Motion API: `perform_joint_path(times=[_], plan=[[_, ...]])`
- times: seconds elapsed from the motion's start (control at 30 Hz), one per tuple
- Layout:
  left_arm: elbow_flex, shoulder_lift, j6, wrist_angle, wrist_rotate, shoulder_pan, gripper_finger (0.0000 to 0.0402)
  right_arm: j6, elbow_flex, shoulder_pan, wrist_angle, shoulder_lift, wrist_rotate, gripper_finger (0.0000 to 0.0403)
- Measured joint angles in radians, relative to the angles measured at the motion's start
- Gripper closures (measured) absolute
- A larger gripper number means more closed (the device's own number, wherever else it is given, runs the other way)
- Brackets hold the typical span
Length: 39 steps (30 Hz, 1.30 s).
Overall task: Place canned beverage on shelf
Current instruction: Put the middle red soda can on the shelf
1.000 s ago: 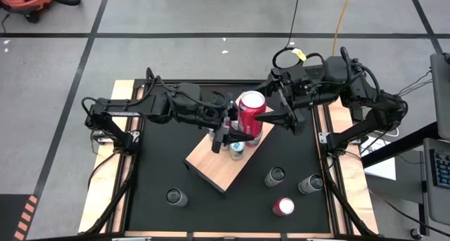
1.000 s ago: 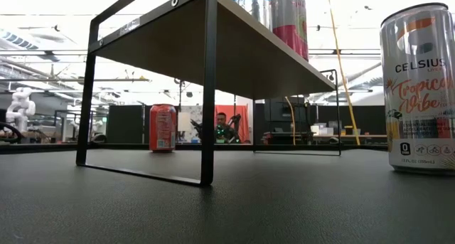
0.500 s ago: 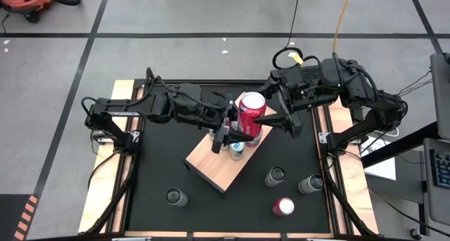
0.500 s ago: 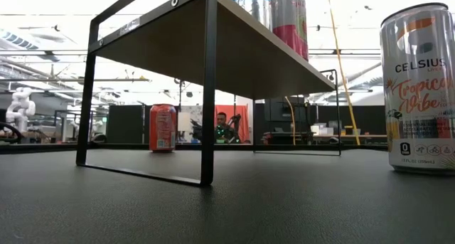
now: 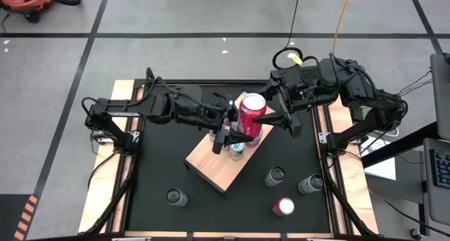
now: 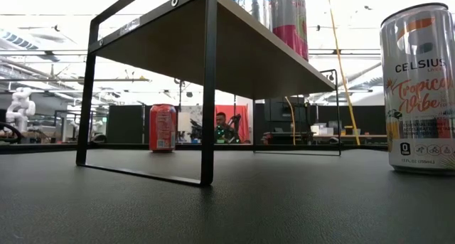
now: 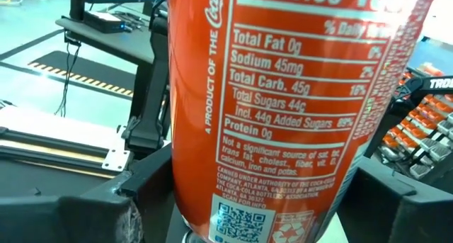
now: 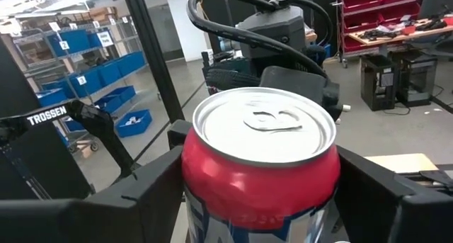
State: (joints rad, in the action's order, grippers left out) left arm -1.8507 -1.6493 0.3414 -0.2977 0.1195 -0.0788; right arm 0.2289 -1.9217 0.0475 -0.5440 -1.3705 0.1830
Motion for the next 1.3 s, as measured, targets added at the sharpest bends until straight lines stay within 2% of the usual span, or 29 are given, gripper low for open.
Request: perform_joint_path(times=[0.17,0.4,0.47,0.73,0.93,1.03,1.17,1.3], plan=[[0.000,0.001,0.105,0.005,-0.056,-0.007,0.0096,0.007,0.000,-0.001,-0.010,0.007,0.001,0.0125],[-0.001,0.002,0.166,0.009,-0.157,-0.028,0.0018,-0.024,0.003,-0.019,-0.030,0.018,-0.007,0.0125],[-0.001,0.002,0.165,0.012,-0.176,-0.028,0.0008,-0.023,0.004,-0.023,-0.030,0.023,-0.016,0.0126],[-0.002,0.047,0.152,-0.044,-0.243,-0.028,0.0009,-0.036,0.002,-0.024,-0.099,0.082,-0.144,0.0126],[-0.002,0.091,0.155,-0.121,-0.339,-0.039,0.0009,-0.009,0.002,-0.024,-0.279,0.145,-0.365,0.0126],[-0.001,0.113,0.166,-0.151,-0.358,-0.047,0.0009,0.015,0.001,-0.025,-0.361,0.163,-0.434,0.0126],[-0.001,0.124,0.179,-0.179,-0.374,-0.050,0.0008,0.044,0.001,-0.024,-0.447,0.170,-0.448,0.0126],[-0.001,0.127,0.212,-0.191,-0.379,-0.053,0.0008,0.070,0.059,-0.016,-0.446,0.190,-0.446,0.0126]])
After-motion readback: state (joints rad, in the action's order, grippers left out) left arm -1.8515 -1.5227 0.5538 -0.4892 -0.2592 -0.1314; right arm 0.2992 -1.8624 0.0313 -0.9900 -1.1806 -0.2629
